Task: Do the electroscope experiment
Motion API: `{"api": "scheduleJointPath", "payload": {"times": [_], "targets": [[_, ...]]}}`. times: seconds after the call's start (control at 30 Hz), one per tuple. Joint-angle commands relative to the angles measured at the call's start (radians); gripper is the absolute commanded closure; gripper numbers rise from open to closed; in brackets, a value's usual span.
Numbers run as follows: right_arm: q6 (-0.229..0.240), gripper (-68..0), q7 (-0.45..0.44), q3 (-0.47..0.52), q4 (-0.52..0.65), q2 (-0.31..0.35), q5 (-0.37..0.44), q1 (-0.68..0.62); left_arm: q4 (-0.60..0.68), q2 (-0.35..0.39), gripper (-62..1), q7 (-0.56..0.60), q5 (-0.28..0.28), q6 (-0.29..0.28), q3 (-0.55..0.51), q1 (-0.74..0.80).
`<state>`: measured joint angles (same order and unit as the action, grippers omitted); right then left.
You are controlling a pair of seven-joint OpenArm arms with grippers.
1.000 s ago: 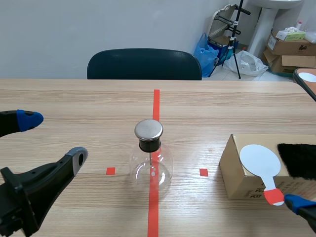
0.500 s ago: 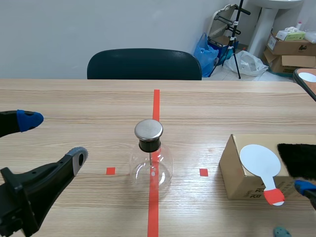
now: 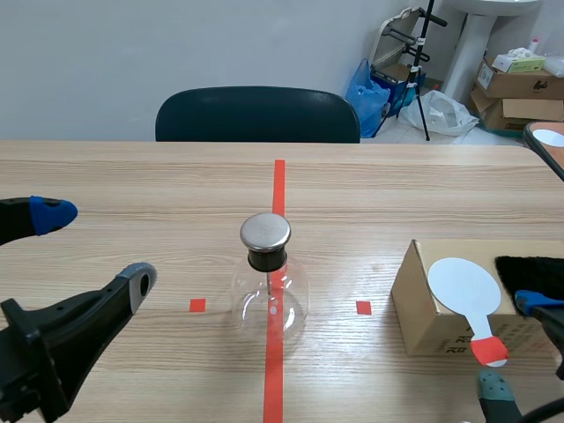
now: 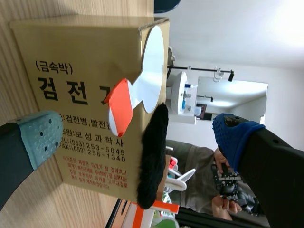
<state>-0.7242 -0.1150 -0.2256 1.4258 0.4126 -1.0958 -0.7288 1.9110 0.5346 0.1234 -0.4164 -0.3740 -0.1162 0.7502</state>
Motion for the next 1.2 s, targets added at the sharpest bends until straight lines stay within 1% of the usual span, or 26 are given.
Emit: {"api": "scheduleJointPath", "payload": {"times": [0.0, 0.37, 0.4, 0.73, 1.07, 1.1, 1.17], "targets": [[-0.059, -67.9, -0.007, -0.002, 0.024, 0.011, -0.002, 0.017, 0.013, -0.002, -62.3, 0.014, -0.007, -0.002, -0.005, -0.003], [-0.059, -67.9, -0.033, -0.017, 0.024, 0.011, -0.019, 0.020, 0.013, -0.002, -62.3, 0.014, -0.007, -0.002, -0.005, -0.003], [-0.052, -67.9, -0.032, -0.017, 0.024, 0.011, -0.019, 0.020, 0.013, -0.002, -62.3, 0.014, -0.007, -0.002, -0.005, -0.003], [-0.052, -67.9, -0.014, -0.017, 0.023, 0.011, -0.019, 0.019, 0.013, -0.002, -62.3, 0.014, -0.007, -0.002, -0.005, -0.003], [-0.052, -67.9, -0.014, -0.017, 0.023, 0.011, -0.019, 0.019, 0.013, -0.002, -62.3, 0.014, -0.007, -0.002, -0.005, -0.003], [-0.052, -67.1, -0.014, -0.017, 0.023, 0.011, -0.019, 0.019, 0.013, -0.002, -62.3, 0.014, -0.007, -0.002, -0.005, -0.003], [-0.052, -61.8, -0.014, -0.017, 0.023, 0.011, -0.019, 0.019, 0.013, -0.002, -62.3, 0.014, -0.007, -0.002, -0.005, -0.003]]}}
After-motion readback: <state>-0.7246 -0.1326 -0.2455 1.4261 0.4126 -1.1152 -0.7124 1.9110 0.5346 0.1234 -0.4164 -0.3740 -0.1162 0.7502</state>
